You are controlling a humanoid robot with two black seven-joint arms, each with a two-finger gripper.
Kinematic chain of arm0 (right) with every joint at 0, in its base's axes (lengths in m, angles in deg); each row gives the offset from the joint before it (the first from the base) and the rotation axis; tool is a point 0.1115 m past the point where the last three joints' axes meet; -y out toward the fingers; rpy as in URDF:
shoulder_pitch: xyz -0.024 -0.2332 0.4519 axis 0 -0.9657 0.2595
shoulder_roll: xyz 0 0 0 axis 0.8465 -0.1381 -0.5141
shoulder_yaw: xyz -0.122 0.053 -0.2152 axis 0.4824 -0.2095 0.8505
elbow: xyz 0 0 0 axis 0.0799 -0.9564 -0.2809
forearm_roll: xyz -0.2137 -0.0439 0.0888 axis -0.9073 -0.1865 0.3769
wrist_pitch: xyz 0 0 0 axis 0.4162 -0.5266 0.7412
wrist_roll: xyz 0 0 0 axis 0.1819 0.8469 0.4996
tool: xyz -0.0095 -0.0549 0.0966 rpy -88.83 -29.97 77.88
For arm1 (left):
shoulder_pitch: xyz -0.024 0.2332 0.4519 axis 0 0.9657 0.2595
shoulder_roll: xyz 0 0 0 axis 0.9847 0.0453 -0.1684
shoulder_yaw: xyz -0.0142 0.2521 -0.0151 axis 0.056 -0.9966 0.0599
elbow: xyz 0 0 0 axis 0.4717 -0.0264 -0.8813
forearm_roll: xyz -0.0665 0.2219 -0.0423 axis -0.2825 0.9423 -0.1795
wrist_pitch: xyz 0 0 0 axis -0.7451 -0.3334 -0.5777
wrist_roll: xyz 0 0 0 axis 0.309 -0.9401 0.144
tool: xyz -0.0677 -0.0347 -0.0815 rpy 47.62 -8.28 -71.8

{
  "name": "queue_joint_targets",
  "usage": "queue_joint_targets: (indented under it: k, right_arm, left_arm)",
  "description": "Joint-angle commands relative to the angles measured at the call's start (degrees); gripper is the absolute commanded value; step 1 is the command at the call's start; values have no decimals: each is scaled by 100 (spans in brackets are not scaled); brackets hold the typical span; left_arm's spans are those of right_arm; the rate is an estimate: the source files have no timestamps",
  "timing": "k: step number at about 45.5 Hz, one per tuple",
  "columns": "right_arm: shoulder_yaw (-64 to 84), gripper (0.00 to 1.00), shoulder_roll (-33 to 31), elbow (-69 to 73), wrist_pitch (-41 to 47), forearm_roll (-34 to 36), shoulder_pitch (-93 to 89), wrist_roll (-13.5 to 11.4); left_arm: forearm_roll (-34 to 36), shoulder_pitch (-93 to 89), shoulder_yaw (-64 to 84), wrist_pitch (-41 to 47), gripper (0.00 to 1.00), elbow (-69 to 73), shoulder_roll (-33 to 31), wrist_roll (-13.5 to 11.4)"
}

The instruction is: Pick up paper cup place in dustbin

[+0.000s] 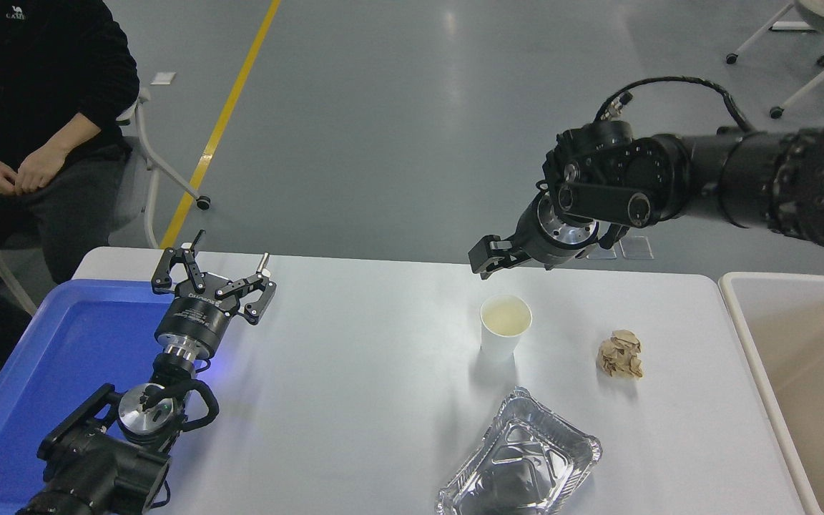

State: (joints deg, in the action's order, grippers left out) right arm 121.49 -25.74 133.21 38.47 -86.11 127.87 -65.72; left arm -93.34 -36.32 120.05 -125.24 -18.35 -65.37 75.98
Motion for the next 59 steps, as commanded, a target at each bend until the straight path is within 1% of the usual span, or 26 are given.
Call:
queue_joint_targets:
  k: [1,8,25,33,43,54,58,59]
  right_arm:
    - [-126,100,54,-487,-40,-236,-676,0]
    - [-152,100,54,-575,-347,-491,-957,0]
    - [-267,100,71,-1006,-849,-579,-1519,-9]
    - [-258,100,71,-1296,-893,-658,-1818,0]
    - [-258,100,71,-1401,-1095,-658,-2020,0]
    - [-354,100,71,-1437,-1104,-658,-2135,0]
    - [-363,96,71,-1437,-1104,-667,-2144,0]
    - [-363,93,71,-1437,-1104,-667,-2152,0]
  left_arm:
    - [1,0,0,-1,99,0,0,0]
    - [1,0,0,-1,99,0,0,0]
    - [1,0,0,-1,99,0,0,0]
    - [1,0,0,-1,99,0,0,0]
    - [1,0,0,-1,99,0,0,0]
    - [1,0,0,-1,99,0,0,0]
    - [1,0,0,-1,99,0,0,0]
    - [1,0,0,-1,99,0,0,0]
